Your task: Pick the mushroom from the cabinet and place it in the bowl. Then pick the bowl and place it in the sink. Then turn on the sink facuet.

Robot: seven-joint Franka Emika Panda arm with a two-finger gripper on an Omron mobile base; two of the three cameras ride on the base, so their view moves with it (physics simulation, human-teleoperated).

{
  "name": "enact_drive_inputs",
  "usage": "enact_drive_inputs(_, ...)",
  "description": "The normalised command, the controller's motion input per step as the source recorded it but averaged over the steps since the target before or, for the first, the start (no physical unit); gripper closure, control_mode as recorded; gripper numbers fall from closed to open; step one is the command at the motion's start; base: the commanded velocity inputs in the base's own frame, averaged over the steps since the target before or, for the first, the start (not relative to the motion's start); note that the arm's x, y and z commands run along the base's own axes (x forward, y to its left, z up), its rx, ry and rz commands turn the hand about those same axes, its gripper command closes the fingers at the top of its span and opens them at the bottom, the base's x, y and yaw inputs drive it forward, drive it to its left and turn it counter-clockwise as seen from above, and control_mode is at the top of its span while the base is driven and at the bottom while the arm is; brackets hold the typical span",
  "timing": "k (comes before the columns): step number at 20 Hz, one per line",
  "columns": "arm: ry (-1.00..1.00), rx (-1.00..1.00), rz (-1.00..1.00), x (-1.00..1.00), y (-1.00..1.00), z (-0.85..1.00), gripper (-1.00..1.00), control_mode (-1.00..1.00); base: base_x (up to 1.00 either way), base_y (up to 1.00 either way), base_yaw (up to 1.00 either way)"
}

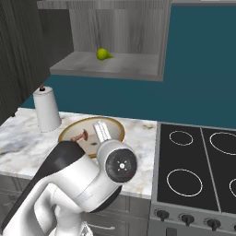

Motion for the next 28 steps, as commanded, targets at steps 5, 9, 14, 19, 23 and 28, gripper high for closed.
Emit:
enact_drive_inputs(5,0.02,0.00,0.00,0.00,0.00,0.00,1.00,-1.00,0.00,0.00,0.00)
enact_drive_inputs(9,0.00,0.03,0.00,-0.10,-0.02,0.00,1.00,1.00,-0.36,-0.07,0.00)
enact_drive_inputs(14,0.00,0.00,0.00,0.00,0.00,0.00,1.00,1.00,-1.00,-0.17,0.00)
enact_drive_inputs(19,0.00,0.00,0.00,0.00,0.00,0.00,1.00,1.00,-0.81,-0.14,0.04)
enact_drive_inputs(23,0.00,0.00,0.00,0.00,0.00,0.00,1.00,1.00,-0.52,-0.25,0.40)
enact_drive_inputs(28,0.00,0.00,0.00,0.00,0.00,0.00,1.00,1.00,-0.50,-0.03,0.70)
